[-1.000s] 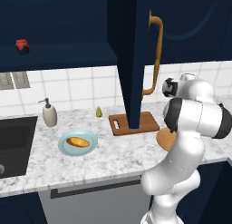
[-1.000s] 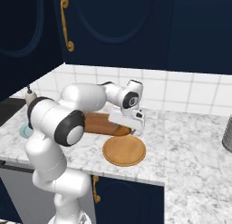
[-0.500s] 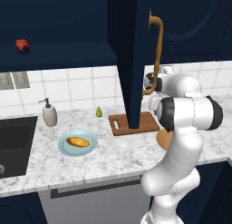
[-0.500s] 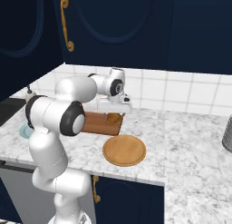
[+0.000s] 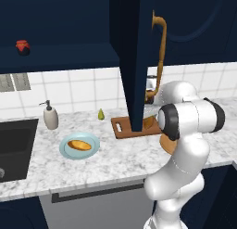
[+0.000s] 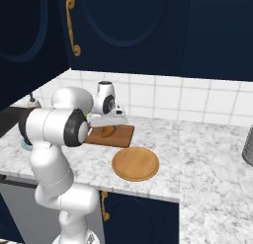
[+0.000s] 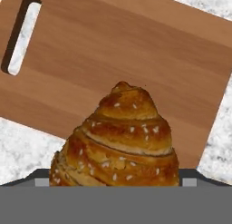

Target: From the different types of pastries on the counter, select a croissant and place it on the cutting board. Then retrieve a jar of jam from the cabinet and place it alongside the croissant on the cutting board.

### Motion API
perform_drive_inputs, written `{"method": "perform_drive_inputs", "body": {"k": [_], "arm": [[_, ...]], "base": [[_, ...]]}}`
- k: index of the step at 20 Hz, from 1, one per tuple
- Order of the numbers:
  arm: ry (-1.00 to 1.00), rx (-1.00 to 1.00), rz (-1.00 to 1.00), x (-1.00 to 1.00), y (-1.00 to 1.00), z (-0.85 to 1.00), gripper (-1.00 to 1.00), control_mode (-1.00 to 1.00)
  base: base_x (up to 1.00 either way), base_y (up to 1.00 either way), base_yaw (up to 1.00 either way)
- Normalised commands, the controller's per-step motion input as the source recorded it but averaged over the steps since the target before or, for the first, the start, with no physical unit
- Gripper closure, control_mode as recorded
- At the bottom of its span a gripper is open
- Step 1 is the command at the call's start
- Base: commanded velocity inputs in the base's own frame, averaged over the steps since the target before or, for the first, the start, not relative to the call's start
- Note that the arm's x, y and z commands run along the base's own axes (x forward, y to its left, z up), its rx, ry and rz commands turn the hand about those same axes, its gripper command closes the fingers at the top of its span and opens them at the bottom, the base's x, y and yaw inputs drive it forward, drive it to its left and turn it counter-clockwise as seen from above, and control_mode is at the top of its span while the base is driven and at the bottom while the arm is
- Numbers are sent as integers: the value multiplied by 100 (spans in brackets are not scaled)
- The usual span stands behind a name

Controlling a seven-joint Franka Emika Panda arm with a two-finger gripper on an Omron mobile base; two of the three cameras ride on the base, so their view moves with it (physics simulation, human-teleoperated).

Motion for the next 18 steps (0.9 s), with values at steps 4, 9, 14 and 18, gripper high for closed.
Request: {"method": "perform_drive_inputs", "body": {"k": [4, 9, 14, 18], "arm": [[-9, 0, 2, 74, 51, -12, 100, -100], [-7, 0, 1, 38, 71, -8, 100, -100], [-4, 0, 1, 49, 36, -56, 100, -100], [-4, 0, 2, 19, 11, -17, -100, -100]], "base": [[0, 0, 0], [0, 0, 0], [0, 0, 0], [0, 0, 0]]}}
